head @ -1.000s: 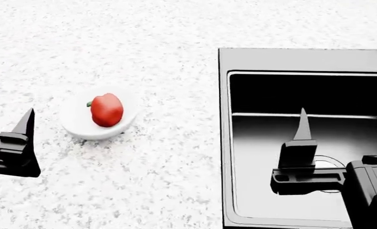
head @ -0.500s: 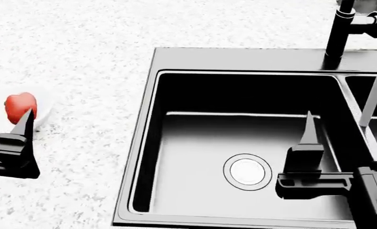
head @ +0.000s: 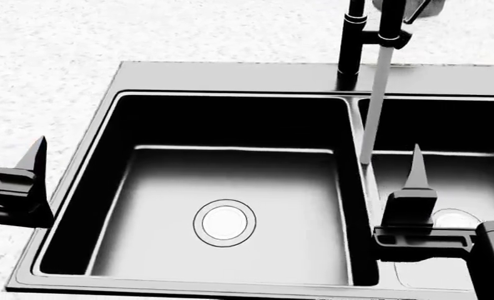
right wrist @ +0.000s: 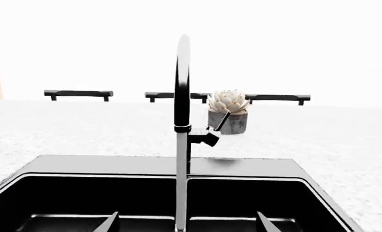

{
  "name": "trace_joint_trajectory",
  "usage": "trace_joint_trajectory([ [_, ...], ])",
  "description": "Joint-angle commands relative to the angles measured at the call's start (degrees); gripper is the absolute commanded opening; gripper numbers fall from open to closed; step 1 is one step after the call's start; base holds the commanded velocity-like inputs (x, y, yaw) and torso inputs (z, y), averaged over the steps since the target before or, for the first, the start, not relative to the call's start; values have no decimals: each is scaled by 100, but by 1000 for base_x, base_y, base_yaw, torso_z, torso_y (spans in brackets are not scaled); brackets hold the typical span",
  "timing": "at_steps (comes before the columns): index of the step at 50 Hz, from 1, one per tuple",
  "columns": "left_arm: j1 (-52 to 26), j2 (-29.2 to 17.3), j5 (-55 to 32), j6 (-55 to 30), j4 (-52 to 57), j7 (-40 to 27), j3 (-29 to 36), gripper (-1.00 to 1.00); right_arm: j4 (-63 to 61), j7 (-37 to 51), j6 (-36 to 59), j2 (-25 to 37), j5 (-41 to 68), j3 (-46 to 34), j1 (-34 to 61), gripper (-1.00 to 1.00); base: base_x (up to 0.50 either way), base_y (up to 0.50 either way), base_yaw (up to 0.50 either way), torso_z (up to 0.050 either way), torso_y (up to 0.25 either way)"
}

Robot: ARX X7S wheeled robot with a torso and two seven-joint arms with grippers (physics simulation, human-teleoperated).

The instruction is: Pick the eggplants and mangos from the sink and place them in one bowl. Place the bell pepper in the other bowl. Then turn off the sink faucet.

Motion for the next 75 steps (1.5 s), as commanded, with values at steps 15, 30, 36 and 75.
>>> trace_joint_trajectory([
  [15, -264, 142, 134, -41, -184, 95, 60, 100, -59, 24, -97, 60, -54, 260, -275, 100, 25, -500, 0, 0, 0],
  [30, -181, 104, 121, 27, -165, 72, 3, 100, -151, -158, -116, 15, -397, 109, -121, 100, 370, -364, 0, 0, 0],
  [36, -247, 84, 129, 7, -217, 96, 2, 100, -101, -181, -104, -20, -423, 55, -86, 100, 415, -175, 0, 0, 0],
  [75, -3412, 2908, 2408, 820, -5416, 2243, 1789, 100, 5152, -2672, 392, -2452, -2261, -2445, 4517, 100, 103, 0, 0, 0, 0],
])
